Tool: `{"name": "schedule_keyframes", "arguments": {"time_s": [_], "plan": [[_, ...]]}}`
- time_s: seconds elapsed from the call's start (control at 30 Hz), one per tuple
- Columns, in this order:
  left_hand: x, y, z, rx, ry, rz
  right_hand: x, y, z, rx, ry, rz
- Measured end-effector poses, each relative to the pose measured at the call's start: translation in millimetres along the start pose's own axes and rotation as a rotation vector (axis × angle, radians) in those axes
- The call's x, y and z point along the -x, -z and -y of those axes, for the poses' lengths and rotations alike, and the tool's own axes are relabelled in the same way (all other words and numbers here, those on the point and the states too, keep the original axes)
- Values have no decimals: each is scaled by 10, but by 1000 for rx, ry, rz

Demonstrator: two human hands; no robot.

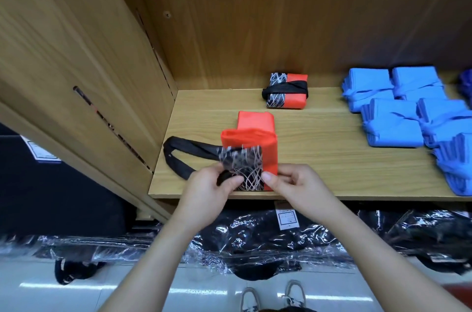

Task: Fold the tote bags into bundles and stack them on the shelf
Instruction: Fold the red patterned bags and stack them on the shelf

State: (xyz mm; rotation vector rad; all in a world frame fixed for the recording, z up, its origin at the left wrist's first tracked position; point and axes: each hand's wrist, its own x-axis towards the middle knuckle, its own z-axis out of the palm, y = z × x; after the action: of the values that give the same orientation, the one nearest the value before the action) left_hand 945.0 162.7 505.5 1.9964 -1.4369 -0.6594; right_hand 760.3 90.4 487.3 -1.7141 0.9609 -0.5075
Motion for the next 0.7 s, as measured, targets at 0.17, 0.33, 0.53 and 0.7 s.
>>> {"name": "schedule_keyframes", "arguments": {"time_s": [0.17, 0.33, 0.53, 0.7], "plan": [[-57, -99, -91, -136, -27, -29, -90, -135, -5, 69, 25, -360], [-97, -211, -138, -545, -55, -155, -254, -177, 19, 459, 0, -423], [-116, -231, -27, -658, -158, -266, -458, -84, 172, 746, -168, -316], [12, -109, 15, -732, -385, -380, -543, -25, 196, 693, -258, -242]]}}
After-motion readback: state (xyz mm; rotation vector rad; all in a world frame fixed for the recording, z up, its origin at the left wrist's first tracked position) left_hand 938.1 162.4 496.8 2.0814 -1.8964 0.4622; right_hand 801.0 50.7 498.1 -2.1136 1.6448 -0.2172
